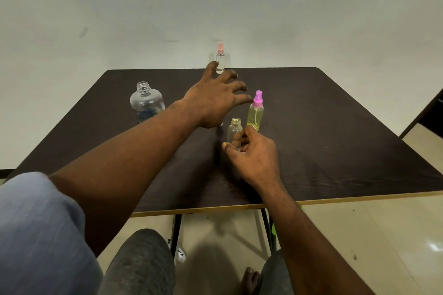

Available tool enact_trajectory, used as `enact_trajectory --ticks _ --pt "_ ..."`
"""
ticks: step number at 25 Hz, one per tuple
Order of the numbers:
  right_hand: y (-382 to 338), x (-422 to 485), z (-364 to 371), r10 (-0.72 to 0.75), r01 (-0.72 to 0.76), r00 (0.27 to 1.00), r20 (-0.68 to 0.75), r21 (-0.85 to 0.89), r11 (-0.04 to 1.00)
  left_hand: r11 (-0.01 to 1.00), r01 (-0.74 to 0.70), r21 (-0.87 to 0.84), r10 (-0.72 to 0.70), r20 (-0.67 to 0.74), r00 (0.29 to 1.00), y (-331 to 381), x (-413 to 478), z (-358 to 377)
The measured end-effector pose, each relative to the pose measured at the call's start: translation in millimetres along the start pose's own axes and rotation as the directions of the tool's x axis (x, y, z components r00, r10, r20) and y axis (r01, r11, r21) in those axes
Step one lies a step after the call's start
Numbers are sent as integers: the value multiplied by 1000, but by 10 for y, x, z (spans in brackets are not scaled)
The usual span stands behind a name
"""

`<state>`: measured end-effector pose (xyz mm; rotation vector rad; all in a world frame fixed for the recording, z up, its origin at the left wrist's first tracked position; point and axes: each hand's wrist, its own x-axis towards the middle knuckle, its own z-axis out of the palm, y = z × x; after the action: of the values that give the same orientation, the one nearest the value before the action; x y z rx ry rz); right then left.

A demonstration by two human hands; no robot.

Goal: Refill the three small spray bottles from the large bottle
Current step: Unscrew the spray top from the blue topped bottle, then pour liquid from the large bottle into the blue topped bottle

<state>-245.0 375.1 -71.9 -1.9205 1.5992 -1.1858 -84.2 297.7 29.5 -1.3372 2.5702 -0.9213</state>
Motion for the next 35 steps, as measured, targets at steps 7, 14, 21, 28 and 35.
enact_trajectory --ticks 7,14,21,28,35 --pt "-43 -28 -9 -12 13 1000 10 -18 1000 986 152 -67 -159 -122 980 59 -601 31" --pt "-121 -48 -6 -27 34 996 85 -84 996 799 266 -539 -487 -320 813 449 -1206 169" --pt "-443 -156 345 -33 49 984 175 -86 995 350 498 -793 -696 135 705 474 -1597 395" --pt "-495 -66 392 -30 64 978 208 -159 985 -74 589 -805 -932 266 246 211 -1814 613" --pt "-461 -68 419 -114 140 981 160 -169 976 -53 470 -881 -846 289 447 117 -1592 688"
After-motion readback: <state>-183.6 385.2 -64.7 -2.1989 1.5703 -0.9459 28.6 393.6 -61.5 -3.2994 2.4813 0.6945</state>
